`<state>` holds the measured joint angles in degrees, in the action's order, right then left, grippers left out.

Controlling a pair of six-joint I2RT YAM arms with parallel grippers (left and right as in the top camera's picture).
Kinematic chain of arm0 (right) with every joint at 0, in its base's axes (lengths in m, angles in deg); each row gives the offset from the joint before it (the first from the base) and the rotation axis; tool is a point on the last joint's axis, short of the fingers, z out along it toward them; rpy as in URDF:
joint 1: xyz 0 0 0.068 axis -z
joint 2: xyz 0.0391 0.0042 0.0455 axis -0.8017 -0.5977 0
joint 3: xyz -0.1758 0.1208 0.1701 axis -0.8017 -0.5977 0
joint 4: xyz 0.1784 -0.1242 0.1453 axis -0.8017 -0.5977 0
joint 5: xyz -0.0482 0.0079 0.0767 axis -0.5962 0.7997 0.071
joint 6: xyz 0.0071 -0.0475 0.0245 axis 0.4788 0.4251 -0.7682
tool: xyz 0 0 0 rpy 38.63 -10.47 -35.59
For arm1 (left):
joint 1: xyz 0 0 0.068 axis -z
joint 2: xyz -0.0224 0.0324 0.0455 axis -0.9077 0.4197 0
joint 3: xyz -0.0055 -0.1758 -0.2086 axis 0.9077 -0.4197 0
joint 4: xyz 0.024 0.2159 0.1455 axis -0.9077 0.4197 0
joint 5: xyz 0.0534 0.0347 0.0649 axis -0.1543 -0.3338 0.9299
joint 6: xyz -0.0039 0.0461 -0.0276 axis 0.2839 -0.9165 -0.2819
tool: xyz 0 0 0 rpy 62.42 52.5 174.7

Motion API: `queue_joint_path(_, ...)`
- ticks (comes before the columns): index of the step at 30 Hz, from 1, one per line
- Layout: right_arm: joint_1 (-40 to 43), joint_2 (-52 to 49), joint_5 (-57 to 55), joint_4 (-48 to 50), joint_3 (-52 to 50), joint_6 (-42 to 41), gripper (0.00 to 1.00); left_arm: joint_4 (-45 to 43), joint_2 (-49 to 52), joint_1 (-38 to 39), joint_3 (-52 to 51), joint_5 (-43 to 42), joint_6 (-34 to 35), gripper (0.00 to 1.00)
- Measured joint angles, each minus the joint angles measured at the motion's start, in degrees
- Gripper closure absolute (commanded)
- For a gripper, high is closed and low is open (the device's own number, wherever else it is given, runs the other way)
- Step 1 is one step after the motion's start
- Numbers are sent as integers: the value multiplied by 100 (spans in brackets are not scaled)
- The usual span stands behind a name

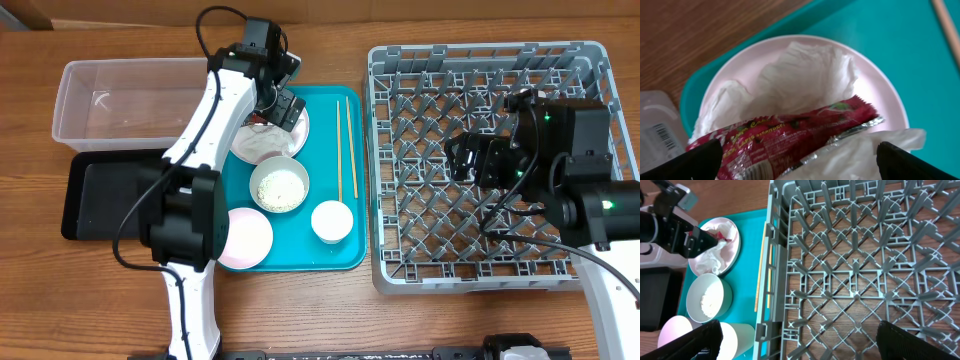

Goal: Sort waste into correct bins and load items into the dishwasher
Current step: 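Reach the left gripper to the white plate and grasp the wrapper and tissue, then carry the wrapper and tissue left and drop them into the clear bin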

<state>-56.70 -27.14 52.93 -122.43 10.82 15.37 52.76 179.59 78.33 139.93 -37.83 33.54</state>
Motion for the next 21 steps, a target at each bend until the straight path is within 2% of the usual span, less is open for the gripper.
queue_joint_path(4,0,-15,0,-2,0,0,0,7,308,0,2,39,-52,6)
queue_joint_path(7,0,-17,0,-7,0,2,0,72,592,0,2,57,-85,19)
queue_joint_path(10,0,-20,-2,-4,0,0,0,111,675,0,26,-11,-103,49)
queue_joint_path(11,0,-22,0,-9,0,2,0,92,675,2,50,13,-79,75)
queue_joint_path(12,0,-22,-2,-11,0,2,0,76,682,2,50,13,-131,90)
queue_joint_path(13,0,-22,-2,-7,0,0,0,81,686,2,50,11,-111,96)
queue_joint_path(21,0,-22,-2,-11,0,2,0,417,713,0,260,76,-96,96)
